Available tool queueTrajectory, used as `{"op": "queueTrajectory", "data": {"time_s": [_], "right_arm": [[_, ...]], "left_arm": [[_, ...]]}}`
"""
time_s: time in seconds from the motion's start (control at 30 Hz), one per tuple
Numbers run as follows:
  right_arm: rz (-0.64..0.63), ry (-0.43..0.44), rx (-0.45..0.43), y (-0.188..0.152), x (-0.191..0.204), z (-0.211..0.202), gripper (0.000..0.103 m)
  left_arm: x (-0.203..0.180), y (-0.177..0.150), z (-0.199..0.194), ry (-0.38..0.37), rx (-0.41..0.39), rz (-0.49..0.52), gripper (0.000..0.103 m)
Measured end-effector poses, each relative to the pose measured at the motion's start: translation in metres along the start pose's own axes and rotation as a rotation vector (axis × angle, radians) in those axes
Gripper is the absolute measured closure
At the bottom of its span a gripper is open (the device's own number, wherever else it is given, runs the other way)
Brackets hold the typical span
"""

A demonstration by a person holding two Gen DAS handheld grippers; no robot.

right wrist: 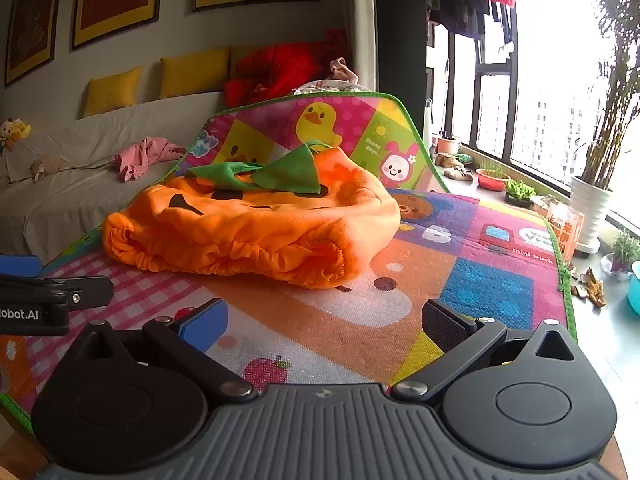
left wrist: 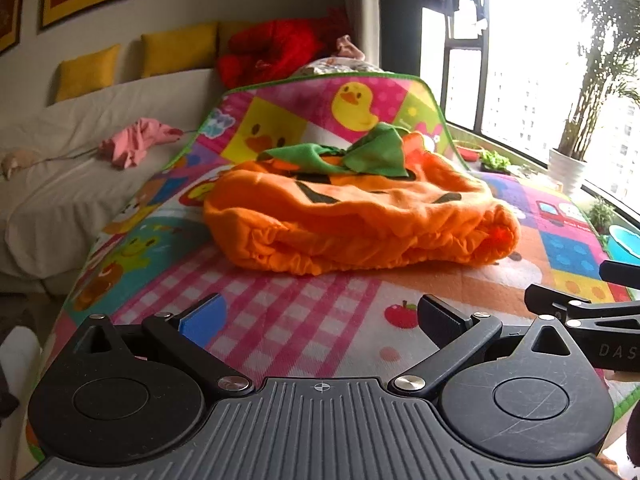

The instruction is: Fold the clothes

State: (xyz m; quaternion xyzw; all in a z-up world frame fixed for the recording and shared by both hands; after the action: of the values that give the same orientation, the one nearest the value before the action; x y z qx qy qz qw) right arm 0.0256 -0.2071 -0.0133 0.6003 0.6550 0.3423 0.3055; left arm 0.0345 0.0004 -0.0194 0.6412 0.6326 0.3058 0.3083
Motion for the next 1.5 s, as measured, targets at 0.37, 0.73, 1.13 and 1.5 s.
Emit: {"op": "queueTrajectory", "data": {"time_s": [0.37,0.73,1.13,1.5], "right_arm": [[-0.007,-0.008,0.019,-0.002,0.000,0.003,0.000],[0.000,-0.018,0.020,-0.004,-0.002,0.005,0.000],[0.000,-0.011,0.019,-0.004,-0.002,0.005,0.000],[-0.004,-0.001,0.025,-0.004,-0.001,0.006,0.000]], "left_arm": [[0.005,-0.015,0.005,0.005,0.011,-0.021,0.000],[0.006,-0.008,0.008,-0.014,0.056,-0.016,0.000],[0.002,-0.004,0.005,-0.023,0.053,-0.004,0.000],[0.001,-0.005,0.006,-0.029,0.061,0.006,0.000]]}}
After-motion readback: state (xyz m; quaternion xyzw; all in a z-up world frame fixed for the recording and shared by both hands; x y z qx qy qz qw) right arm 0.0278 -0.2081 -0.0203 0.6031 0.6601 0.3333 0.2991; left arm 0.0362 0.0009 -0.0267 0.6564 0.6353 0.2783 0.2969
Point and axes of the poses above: each gripper's, at about its wrist camera, not at the fingertips, and z roughly the way its jaws point, x to its left, y to its top, the point moved 4 cm from there along z, roughly the way its jaws point, and after that the axes turned 8 degrees about x, right-handed, at the moved point
